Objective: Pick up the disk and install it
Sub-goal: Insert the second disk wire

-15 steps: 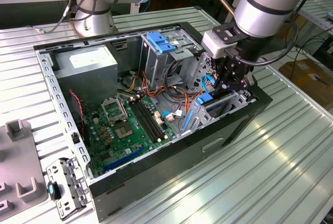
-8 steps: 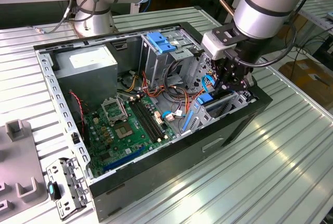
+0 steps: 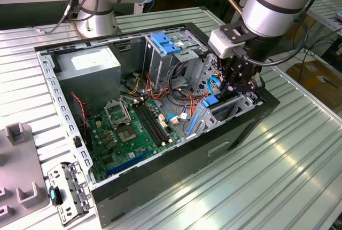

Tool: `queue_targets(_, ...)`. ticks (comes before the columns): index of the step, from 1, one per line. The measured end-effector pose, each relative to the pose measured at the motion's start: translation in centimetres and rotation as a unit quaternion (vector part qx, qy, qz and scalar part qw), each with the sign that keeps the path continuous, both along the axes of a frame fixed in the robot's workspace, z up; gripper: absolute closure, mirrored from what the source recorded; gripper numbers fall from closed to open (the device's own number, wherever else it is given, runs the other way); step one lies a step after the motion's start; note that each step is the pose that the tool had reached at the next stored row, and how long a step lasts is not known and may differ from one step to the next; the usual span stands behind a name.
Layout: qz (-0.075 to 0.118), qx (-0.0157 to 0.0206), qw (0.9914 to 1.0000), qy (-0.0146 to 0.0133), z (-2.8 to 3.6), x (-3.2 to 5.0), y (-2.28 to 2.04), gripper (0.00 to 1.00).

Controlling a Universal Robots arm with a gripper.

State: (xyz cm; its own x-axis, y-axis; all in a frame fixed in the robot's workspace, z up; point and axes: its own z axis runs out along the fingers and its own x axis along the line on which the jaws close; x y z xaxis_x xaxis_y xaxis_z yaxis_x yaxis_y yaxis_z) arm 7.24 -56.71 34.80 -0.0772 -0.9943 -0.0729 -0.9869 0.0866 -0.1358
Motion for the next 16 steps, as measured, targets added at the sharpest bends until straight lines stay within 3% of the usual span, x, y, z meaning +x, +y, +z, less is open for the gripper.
queue_targets(1,0.000,0.0010,1.00000,0.0000,0.01,0.01,-0.06,0.84)
queue_targets(2,0.000,0.0079,0.99997,0.0000,0.02,0.02,-0.28,0.84)
queue_targets(3,0.000,0.0185,0.99983,0.0001,0.01,0.02,-0.53,0.84)
queue_targets(4,0.000,0.0224,0.99975,0.0000,0.00,0.01,-0.67,0.84)
queue_targets(16,0.001,0.0234,0.99973,0.0001,-0.31,0.23,-0.80,0.84)
